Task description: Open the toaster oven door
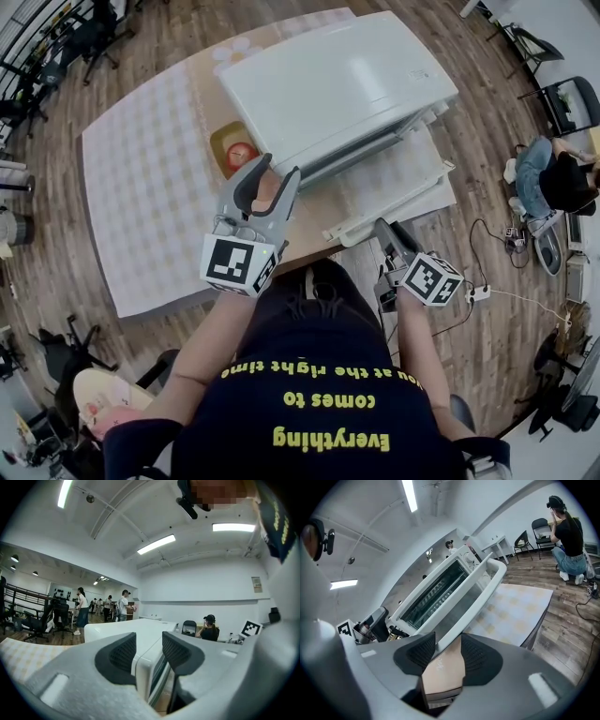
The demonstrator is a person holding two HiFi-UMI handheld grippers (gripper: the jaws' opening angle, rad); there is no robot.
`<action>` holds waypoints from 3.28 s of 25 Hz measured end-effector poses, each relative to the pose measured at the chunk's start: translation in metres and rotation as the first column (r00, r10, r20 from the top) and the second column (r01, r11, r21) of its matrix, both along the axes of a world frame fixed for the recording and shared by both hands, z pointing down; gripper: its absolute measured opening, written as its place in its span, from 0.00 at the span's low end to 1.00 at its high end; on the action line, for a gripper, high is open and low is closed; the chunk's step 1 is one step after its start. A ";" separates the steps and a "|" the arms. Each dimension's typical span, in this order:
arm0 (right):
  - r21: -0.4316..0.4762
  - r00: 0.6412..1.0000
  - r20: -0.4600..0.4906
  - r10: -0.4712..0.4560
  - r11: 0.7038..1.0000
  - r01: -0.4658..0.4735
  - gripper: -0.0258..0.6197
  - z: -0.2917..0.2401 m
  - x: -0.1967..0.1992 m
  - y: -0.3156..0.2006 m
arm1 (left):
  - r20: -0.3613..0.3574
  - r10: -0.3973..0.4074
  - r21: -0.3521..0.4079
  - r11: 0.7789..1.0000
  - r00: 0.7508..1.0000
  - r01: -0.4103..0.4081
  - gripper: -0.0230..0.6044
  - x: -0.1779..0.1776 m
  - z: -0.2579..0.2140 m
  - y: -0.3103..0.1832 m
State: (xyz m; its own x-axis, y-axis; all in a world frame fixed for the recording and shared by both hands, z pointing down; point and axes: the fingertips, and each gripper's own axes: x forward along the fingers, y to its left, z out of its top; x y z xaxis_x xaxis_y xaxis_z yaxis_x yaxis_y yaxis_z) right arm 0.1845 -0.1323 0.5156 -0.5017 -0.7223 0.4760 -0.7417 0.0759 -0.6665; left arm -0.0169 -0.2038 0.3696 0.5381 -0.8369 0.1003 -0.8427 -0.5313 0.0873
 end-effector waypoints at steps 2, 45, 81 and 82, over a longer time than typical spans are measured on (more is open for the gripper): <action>-0.009 1.000 0.001 -0.001 1.000 0.001 0.33 0.003 0.001 0.002 | 0.004 0.008 0.000 1.000 1.000 -0.008 0.28 0.002 0.000 0.000; -0.077 0.984 0.175 0.047 0.996 -0.034 0.27 0.104 0.022 0.047 | 0.032 0.115 0.023 0.993 0.993 -0.116 0.08 0.028 0.002 0.027; -0.122 0.971 0.237 0.017 0.992 0.012 0.28 0.160 0.023 0.048 | 0.056 0.116 0.015 0.993 0.992 -0.117 0.07 0.026 0.004 0.015; -0.122 0.971 0.240 0.017 0.992 0.013 0.28 0.161 0.023 0.048 | 0.057 0.116 0.014 0.993 0.992 -0.117 0.07 0.026 0.005 0.016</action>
State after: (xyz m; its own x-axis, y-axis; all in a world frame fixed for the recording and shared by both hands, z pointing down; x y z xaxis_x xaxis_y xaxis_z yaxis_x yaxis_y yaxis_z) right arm 0.2077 -0.0845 0.6768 -0.6107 -0.6674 0.4263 -0.5585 -0.0186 -0.8293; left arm 0.0092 -0.1883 0.3745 0.6260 -0.7706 0.1193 -0.7782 -0.6272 0.0320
